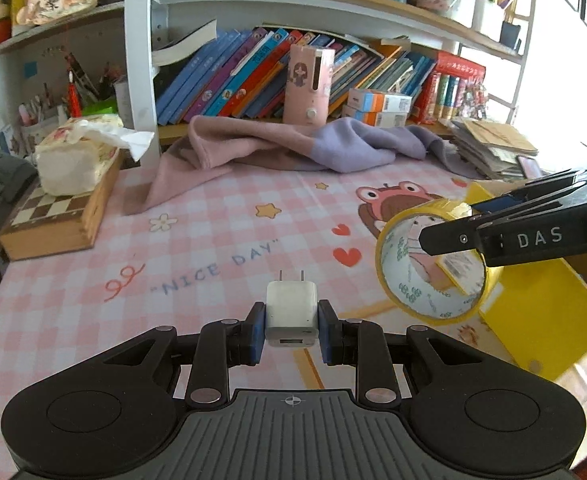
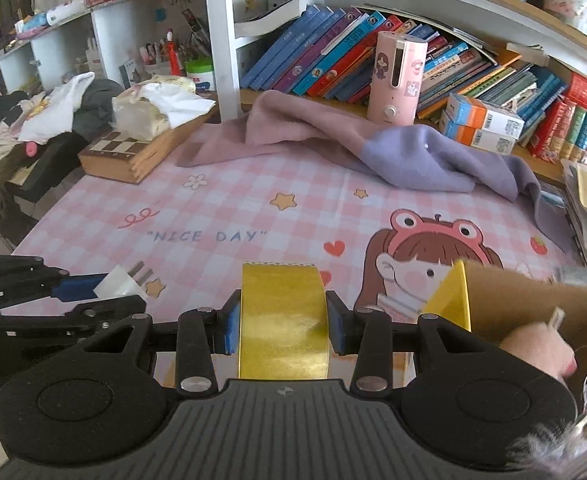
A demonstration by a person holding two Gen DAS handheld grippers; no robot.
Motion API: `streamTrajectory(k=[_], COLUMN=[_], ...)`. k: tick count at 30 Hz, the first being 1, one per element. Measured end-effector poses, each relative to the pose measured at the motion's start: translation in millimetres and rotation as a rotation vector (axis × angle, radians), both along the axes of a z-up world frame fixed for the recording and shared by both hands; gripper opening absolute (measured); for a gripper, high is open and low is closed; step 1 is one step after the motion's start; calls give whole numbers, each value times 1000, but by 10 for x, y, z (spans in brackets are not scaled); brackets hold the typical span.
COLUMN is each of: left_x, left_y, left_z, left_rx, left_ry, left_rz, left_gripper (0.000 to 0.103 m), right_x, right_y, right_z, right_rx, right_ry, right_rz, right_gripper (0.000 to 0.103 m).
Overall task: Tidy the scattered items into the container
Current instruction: 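Carry the charger cube in the left tool and tape roll in the right tool over the box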
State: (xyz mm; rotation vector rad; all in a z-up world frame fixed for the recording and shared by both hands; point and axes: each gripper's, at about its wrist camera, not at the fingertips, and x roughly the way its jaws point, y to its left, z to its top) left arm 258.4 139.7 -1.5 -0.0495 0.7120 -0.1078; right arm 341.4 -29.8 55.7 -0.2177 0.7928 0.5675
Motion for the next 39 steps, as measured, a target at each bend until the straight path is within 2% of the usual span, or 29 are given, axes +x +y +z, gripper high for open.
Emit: streamTrajectory(k=[10, 24, 31, 39], left_x=[-779, -1929, -2219, -2224], left_y=[-168, -366, -544, -893], left_z=[302, 556, 534, 487], left_rx=[-30, -60, -107, -134], left_ry=[-46, -82, -83, -78], left_rz=[-42, -97, -146, -265], left_gripper=[25, 25, 25, 25], right_x=[-736, -2058, -2450, -2708], right_y=[-241, -584, -825, -1185], right_z=[153, 268, 238, 232], right_rx=[32, 59, 48, 15], right_ry=[-21, -29, -2, -13], right_rz=[4, 3, -57, -179], right_gripper=[38, 38, 38, 38])
